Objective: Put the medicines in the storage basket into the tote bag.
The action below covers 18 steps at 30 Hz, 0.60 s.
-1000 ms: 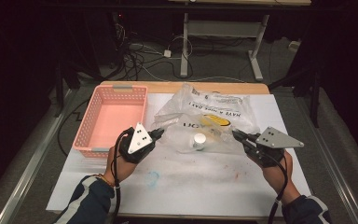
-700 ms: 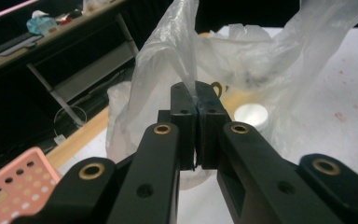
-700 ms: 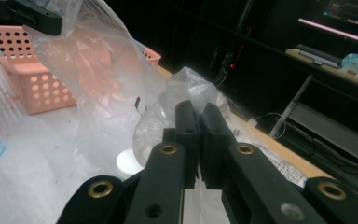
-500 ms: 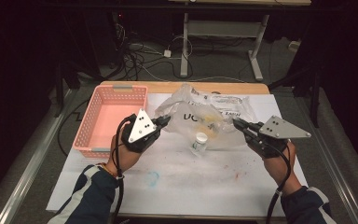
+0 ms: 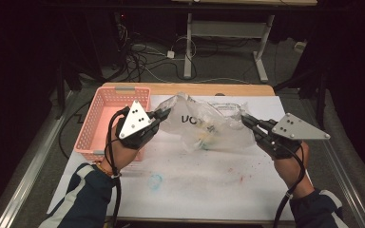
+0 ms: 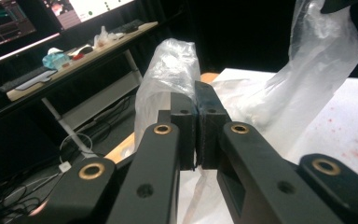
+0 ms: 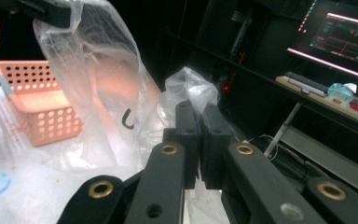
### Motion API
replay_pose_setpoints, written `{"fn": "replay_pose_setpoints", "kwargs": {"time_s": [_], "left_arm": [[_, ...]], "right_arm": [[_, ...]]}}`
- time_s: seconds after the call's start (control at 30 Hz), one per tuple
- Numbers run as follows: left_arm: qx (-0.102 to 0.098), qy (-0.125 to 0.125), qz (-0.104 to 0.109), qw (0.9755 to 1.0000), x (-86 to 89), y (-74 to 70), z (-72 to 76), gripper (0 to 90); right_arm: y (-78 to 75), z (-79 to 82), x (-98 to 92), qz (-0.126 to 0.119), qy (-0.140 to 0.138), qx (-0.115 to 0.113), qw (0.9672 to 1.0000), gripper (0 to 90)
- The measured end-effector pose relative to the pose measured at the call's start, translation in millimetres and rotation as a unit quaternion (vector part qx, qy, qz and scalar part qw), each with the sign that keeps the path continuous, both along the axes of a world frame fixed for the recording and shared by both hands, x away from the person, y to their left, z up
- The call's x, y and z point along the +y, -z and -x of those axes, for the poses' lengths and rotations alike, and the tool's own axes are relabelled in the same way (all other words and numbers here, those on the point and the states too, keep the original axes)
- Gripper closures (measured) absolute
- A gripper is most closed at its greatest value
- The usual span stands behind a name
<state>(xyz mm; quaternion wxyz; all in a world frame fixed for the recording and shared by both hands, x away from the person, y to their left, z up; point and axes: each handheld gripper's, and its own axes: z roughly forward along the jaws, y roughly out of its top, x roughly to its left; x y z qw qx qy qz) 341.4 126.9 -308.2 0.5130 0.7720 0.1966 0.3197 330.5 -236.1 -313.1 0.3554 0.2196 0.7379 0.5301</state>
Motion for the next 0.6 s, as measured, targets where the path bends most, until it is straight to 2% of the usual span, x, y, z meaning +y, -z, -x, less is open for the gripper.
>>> {"fn": "replay_pose_setpoints", "kwargs": {"time_s": [0.17,0.4,0.47,0.6], "left_arm": [[-0.003,0.004,-0.009,0.9999,-12.8,-1.3,-17.7,85.5],[0.021,-0.014,-0.011,0.9996,-26.9,13.3,-54.1,85.5],[0.03,-0.015,-0.004,0.9994,-29.8,17.2,-62.8,85.5],[0.037,-0.028,-0.005,0.9989,-34.1,19.1,-75.7,85.6]], "right_arm": [[-4.0,-19.4,-3.2,-0.007,0.014,0.011,0.9998,88.8],[4.2,-54.1,-14.2,-0.018,0.052,0.036,0.9978,88.8],[7.3,-62.9,-16.4,-0.017,0.063,0.042,0.997,88.8],[13.7,-78.0,-20.4,-0.017,0.082,0.053,0.9951,88.9]]}}
